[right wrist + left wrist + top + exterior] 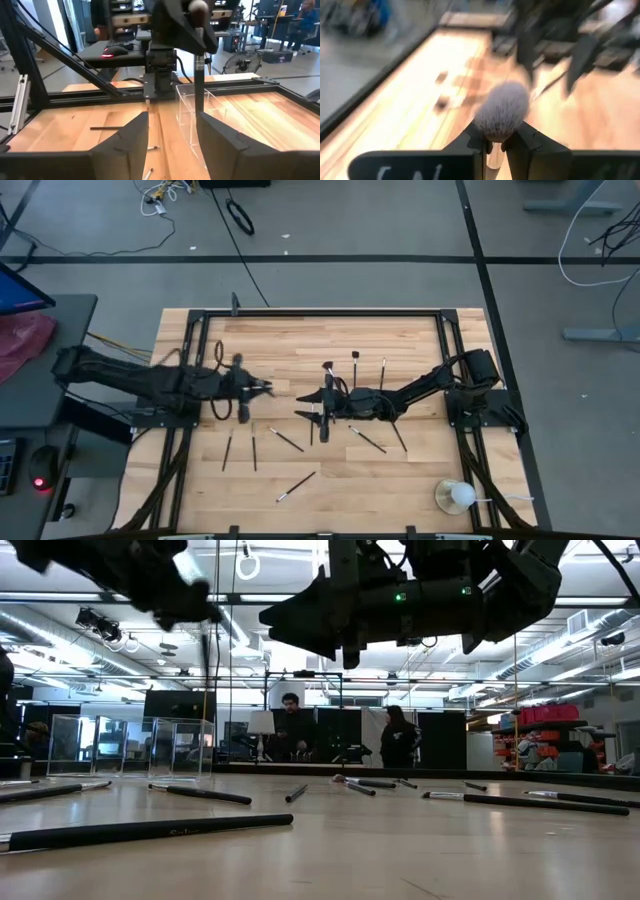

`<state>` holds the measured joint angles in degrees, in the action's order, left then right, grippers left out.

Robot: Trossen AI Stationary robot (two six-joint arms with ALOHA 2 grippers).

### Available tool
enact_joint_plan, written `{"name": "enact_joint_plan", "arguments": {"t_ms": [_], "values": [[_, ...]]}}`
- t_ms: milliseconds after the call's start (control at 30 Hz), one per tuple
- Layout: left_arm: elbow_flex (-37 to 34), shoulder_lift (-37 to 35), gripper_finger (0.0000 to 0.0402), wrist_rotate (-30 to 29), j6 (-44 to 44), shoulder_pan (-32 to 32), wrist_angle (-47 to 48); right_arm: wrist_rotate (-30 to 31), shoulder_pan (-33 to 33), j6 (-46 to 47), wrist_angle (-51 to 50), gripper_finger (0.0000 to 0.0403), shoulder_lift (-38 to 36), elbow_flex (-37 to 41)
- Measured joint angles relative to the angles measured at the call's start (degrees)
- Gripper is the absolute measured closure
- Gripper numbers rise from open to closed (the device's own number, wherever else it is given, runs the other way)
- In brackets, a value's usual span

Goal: Put items in baskets/containers
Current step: Put the black blush brush into the transparent organizer

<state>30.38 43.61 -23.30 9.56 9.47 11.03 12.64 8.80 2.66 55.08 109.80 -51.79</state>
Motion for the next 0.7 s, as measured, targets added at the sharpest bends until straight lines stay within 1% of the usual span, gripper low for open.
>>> {"name": "enact_joint_plan", "arguments": {"t_ms": [133, 200, 267, 367, 700], "values": [[5.5, -3.3, 0.0357, -5.1, 7.2, 0.0, 18.8, 0.0, -0.1, -0.1, 0.0, 0.0239, 0.0, 0.0], [6.4, -4.3, 0.0356, -6.7, 10.0, 0.0, 24.6, 0.0, -0.1, -0.1, 0.1, 0.0244, 0.0, 0.0], [6.4, -5.1, 0.0351, -7.4, 12.6, 0.0, 28.2, 0.0, -0.1, -0.1, 0.1, 0.0248, 0.0, 0.0], [4.7, -5.2, 0.0349, -6.8, 14.7, 0.0, 30.2, 0.0, -0.1, -0.1, 0.1, 0.0253, 0.0, 0.0], [-0.5, -3.2, 0.0347, -4.9, 18.1, 0.0, 27.9, 0.0, -0.1, -0.1, 0.4, 0.0259, 0.0, 0.0]]}}
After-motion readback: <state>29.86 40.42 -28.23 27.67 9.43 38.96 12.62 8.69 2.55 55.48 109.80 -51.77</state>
